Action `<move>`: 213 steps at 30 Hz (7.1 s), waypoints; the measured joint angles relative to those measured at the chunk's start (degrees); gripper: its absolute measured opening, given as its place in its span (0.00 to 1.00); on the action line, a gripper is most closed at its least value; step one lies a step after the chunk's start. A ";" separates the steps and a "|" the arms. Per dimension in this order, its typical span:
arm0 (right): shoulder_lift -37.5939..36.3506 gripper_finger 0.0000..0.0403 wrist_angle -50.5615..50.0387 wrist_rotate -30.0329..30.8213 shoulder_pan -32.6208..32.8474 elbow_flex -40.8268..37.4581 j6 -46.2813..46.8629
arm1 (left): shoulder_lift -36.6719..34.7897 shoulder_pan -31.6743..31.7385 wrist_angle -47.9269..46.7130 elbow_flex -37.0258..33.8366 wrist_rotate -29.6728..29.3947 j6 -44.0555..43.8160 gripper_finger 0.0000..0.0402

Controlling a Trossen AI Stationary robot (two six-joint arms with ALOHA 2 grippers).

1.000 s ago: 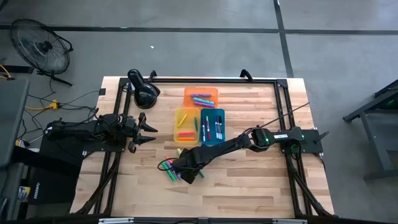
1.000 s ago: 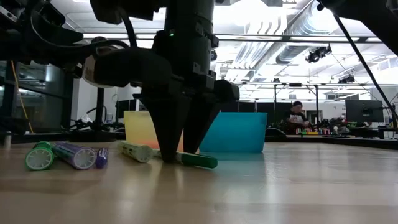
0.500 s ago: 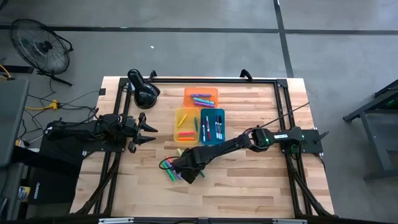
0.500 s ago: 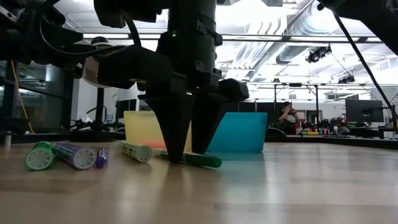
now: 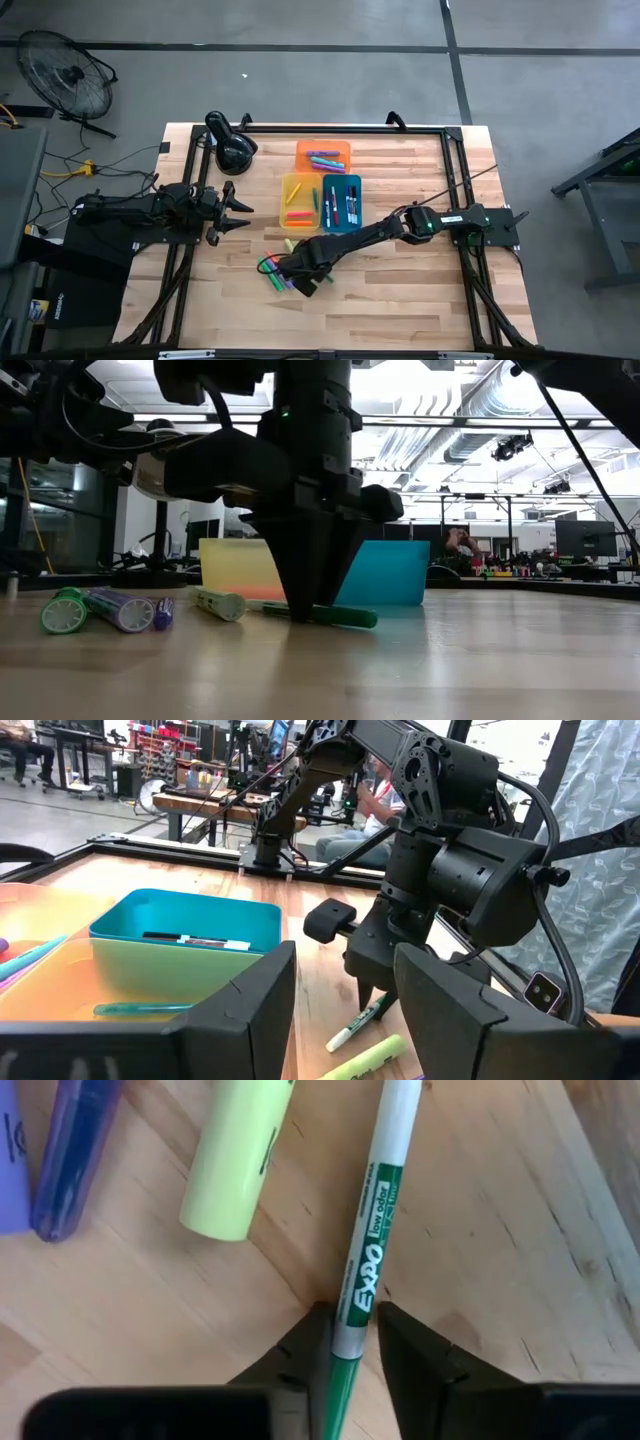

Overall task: Pick & Place Markers
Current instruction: Put the green marker pen into the blue bin, then put the yellow highlighter pen into the orange bin

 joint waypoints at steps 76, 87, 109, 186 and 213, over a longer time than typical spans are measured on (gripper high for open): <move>-34.32 0.07 4.57 21.57 -13.37 -33.64 6.01 | 0.02 0.00 -0.01 0.00 0.00 0.01 0.42; -35.41 0.10 24.16 12.65 -21.48 -43.44 -0.15 | 0.02 0.00 -0.01 0.00 0.00 0.00 0.42; -35.36 0.15 25.37 7.39 -21.73 -46.93 -1.18 | 0.02 0.00 -0.01 -0.01 0.00 0.00 0.42; -0.58 0.48 13.17 6.29 -4.45 1.79 -10.09 | 0.00 0.00 -0.02 0.00 0.01 0.01 0.42; 1.09 0.33 7.96 4.59 -3.43 1.90 -7.38 | 0.00 0.00 -0.01 0.00 0.01 0.00 0.42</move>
